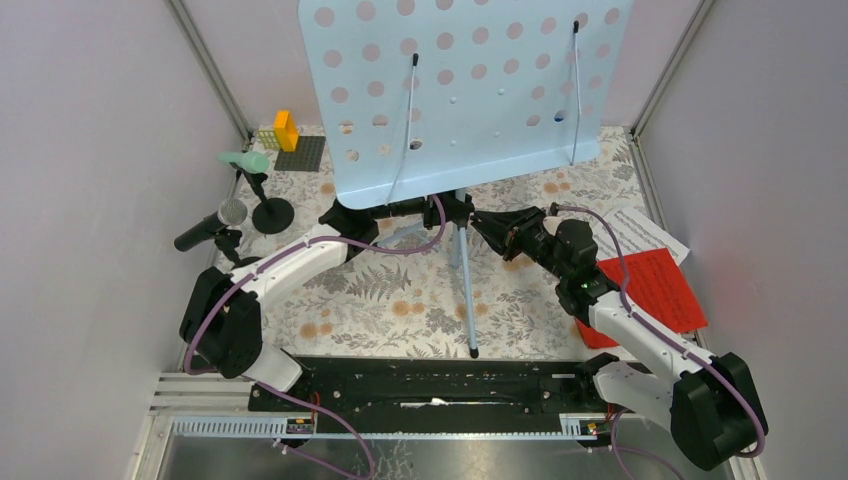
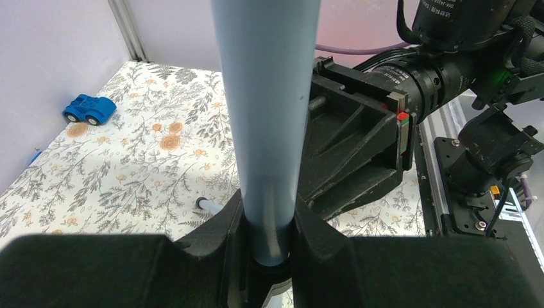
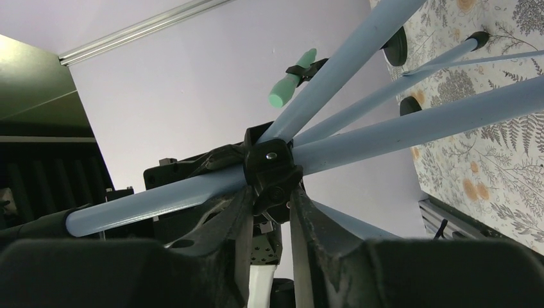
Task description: Pack up the instrument practice props
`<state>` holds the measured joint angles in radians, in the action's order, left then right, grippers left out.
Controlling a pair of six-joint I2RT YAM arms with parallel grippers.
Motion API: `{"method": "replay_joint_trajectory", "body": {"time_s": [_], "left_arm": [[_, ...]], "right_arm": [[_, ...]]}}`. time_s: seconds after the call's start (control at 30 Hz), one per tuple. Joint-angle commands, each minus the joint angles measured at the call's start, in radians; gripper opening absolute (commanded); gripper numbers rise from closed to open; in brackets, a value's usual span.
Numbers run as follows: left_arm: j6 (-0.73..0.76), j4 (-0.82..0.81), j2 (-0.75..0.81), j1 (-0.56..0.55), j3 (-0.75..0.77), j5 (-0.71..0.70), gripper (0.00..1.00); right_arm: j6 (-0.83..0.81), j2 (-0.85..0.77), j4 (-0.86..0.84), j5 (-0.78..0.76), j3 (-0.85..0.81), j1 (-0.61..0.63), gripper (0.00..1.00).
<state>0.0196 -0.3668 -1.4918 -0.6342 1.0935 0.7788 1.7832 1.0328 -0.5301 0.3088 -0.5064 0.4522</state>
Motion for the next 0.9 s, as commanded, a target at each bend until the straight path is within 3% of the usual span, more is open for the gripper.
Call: {"method": "replay_joint_trajectory", "body": {"time_s": [0.0,0.23,0.33,0.43,0.6,0.73,0.87], "left_arm": [[0.023,0.141,-0.017,-0.024,-0.008,-0.007,0.00],[0.032,0.152,-0.021,-0.028,-0.006,-0.012,0.00],[0.036,0.157,-0.022,-0.032,-0.005,-0.015,0.00],[0.038,0.158,-0.025,-0.036,-0.004,-0.016,0.00],[0.038,0.159,-0.024,-0.038,-0.004,-0.014,0.00],[0.033,0.157,-0.032,-0.038,0.000,-0.012,0.00],[0.028,0.158,-0.039,-0.037,0.003,-0.006,0.00]], "right_arm": [[-0.033,0.010,-0.011,0.040,-0.017,0.021,0.24],[-0.084,0.069,-0.011,0.072,-0.055,0.021,0.00],[-0.159,0.104,-0.004,0.100,-0.093,0.021,0.00],[-0.327,0.149,0.052,0.125,-0.168,0.022,0.00],[-0.769,0.186,0.142,0.127,-0.263,0.022,0.00],[-1.044,0.180,-0.049,0.131,-0.169,0.023,0.00],[-1.274,0.195,-0.354,0.204,-0.032,0.028,0.03]]}}
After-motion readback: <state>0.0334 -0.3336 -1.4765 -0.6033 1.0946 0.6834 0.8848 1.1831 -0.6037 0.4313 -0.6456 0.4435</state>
